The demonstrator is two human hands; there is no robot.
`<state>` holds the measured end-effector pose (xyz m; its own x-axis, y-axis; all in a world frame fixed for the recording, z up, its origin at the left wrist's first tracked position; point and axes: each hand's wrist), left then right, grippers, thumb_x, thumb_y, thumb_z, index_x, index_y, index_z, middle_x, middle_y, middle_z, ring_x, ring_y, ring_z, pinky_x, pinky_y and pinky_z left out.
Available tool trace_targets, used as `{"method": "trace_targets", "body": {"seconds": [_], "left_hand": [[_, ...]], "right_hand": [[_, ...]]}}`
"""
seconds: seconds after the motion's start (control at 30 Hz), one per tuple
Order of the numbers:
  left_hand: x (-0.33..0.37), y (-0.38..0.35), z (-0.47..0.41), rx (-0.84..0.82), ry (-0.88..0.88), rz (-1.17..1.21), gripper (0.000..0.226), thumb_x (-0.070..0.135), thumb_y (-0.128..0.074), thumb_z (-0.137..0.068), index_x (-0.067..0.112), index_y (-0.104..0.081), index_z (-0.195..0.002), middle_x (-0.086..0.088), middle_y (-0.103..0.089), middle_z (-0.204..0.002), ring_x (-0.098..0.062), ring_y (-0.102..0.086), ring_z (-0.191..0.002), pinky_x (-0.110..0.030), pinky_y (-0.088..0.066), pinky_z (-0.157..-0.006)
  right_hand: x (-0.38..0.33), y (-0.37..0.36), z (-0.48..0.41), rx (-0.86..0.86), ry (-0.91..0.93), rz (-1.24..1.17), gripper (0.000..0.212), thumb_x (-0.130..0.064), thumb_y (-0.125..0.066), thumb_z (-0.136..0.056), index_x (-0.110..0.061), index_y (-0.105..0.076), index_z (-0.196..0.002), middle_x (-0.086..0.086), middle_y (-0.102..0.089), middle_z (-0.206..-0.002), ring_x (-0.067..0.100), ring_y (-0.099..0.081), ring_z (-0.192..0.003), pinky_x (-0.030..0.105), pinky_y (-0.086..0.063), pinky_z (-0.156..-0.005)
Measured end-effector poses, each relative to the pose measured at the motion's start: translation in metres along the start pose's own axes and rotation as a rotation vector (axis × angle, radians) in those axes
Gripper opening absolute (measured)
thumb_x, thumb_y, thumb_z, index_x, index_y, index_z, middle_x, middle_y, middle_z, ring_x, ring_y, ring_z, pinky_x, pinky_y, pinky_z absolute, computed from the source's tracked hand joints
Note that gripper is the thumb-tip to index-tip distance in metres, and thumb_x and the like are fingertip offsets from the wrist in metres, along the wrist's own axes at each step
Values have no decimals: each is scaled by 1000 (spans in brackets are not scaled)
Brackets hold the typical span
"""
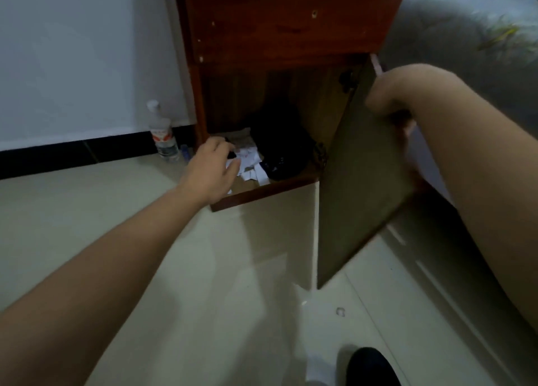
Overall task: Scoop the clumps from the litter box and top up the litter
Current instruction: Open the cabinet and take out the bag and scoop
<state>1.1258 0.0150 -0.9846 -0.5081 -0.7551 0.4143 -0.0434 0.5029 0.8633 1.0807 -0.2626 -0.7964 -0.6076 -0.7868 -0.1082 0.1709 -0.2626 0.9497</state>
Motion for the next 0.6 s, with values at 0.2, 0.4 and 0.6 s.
{"method": "trace_targets", "body": {"seconds": [0.2,0.4,0.6], "left_hand": [[41,21,20,-309,539,1006,61,67,-24,-95,32,-46,-140,10,-55,-129,-15,-51,-124,-41,-38,-109],[32,29,11,-122,620,994,75,74,-19,-90,28,-37,-147,8,-46,-144,-14,-41,-133,-39,-28,-114],[34,25,-6,36,615,771,65,56,-33,-96,19,-33,-149,-2,-39,-151,-19,-36,-139,-42,-28,-116]], "right_hand": [[-76,-40,8,11,53,-777,61,-35,-50,-99,-9,-22,-146,13,-50,-114,38,-71,-79,42,-62,-67],[-101,-77,-15,362,82,-858,74,-75,-20,-91,-15,-21,-135,0,-52,-84,23,-63,-71,39,-53,-76],[-122,-102,-42,518,137,-952,65,-59,-20,-101,-11,-20,-144,-7,-47,-98,9,-45,-84,23,-32,-78]]}}
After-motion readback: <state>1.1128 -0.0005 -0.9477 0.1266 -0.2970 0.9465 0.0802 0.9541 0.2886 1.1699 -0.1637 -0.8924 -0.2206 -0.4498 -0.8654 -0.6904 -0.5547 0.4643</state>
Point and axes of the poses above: each hand's wrist, its own z-axis away from the middle knuckle, its own y-axis out of the back of the hand, x = y × z
